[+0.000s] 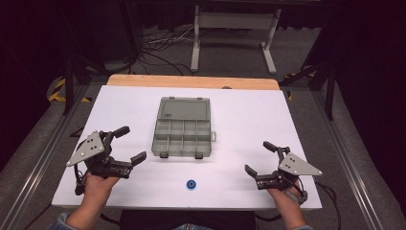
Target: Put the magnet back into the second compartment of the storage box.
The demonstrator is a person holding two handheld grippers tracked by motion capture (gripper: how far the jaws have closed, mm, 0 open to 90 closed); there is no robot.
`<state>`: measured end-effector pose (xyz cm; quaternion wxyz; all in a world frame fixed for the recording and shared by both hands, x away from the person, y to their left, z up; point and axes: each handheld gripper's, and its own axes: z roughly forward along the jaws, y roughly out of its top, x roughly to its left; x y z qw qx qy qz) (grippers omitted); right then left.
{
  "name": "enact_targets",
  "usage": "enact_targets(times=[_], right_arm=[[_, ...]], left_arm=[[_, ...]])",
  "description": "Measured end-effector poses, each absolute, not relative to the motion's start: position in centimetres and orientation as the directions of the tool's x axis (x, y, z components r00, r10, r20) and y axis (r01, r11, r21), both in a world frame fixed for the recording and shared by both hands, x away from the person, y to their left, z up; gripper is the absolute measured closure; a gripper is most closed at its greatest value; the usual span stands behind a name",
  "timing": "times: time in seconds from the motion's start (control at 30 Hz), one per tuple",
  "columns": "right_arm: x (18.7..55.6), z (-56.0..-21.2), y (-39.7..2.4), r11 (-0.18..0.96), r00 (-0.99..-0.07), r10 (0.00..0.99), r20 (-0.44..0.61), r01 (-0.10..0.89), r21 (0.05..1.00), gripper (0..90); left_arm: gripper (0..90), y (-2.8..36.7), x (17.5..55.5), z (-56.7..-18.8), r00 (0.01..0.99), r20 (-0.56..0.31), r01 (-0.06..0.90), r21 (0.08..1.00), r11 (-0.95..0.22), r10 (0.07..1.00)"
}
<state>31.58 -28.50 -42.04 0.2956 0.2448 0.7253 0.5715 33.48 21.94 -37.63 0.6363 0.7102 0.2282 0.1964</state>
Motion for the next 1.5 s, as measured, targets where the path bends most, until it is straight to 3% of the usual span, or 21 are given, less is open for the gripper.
enact_targets(times=[1.3, 1.5], right_arm=[[31.6, -42.0, -28.6, 0.211, -0.711, 0.691, -0.131, 0.024, 0.977, 1.6], [31.6, -42.0, -28.6, 0.210, -0.713, 0.689, -0.130, 0.025, 0.977, 1.6]], left_arm=[[1.3, 13.0, 35.1, -37.7, 0.921, 0.001, 0.061, 0.987, -0.146, 0.390], [0.2, 12.2, 35.2, -38.0, 0.945, -0.016, 0.065, 0.988, -0.139, 0.327]])
